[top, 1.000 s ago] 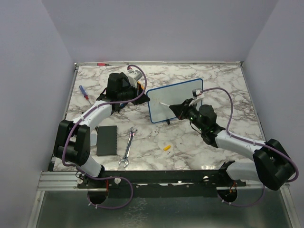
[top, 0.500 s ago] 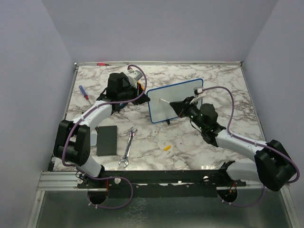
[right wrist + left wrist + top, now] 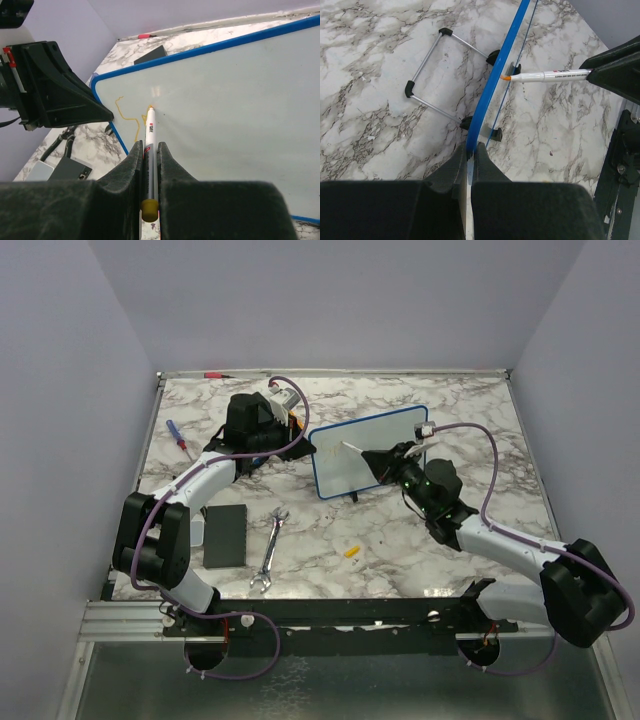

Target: Write a sentence on the whiteboard

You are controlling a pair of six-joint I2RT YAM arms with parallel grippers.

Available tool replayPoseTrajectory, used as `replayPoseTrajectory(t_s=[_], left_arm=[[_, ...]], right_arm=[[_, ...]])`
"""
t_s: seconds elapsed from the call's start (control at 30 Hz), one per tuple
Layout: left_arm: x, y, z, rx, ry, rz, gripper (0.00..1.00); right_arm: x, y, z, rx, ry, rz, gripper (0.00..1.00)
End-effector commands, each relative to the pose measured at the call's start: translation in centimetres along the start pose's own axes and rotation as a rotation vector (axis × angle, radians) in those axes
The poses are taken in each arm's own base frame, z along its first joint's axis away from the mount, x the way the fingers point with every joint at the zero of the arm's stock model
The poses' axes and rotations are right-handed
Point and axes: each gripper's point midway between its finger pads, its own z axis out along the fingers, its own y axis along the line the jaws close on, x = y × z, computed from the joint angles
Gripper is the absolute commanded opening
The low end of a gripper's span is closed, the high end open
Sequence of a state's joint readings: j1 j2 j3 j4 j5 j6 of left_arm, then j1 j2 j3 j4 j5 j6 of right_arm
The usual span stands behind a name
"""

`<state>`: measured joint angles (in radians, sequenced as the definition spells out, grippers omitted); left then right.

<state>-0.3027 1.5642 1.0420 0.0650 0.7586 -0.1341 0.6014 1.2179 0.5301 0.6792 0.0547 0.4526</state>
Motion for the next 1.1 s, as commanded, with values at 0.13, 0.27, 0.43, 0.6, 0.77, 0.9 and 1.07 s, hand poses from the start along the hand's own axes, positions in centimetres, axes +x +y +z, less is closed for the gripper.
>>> replayPoseTrajectory(t_s=[0.13, 0.27, 0.43, 0.6, 0.77, 0.9, 1.07], left_arm=[[-0.4, 0.0, -0.4, -0.027, -0.011, 0.014, 0.0], [-0.4, 0.0, -0.4, -0.025, -0.01, 0.014, 0.0], [-0.4, 0.0, -0.4, -0.025, -0.01, 0.015, 0.0], [-0.4, -0.1, -0.4, -0.024, -0.012, 0.017, 0.0], [-0.4, -0.2, -0.4, -0.023, -0.012, 0.016, 0.0], [-0.4, -0.2, -0.4, -0.022, -0.011, 0.018, 0.0], [-0.4, -0.3, -0.4, -0.022, -0.012, 0.019, 0.0]], right_arm=[[3.2, -2.1, -0.8, 0.068, 0.071, 0.008, 0.01], [3.7, -2.4, -1.1, 0.077, 0.082, 0.013, 0.01], [3.9, -2.5, -1.1, 0.08, 0.085, 0.016, 0.01], [3.1, -2.1, -0.9, 0.07, 0.066, 0.02, 0.01], [1.4, -1.5, -0.6, 0.06, 0.02, 0.02, 0.01], [0.3, -1.0, -0.2, 0.05, -0.008, 0.016, 0.01], [-0.5, -0.8, -0.1, 0.05, -0.028, 0.01, 0.01]])
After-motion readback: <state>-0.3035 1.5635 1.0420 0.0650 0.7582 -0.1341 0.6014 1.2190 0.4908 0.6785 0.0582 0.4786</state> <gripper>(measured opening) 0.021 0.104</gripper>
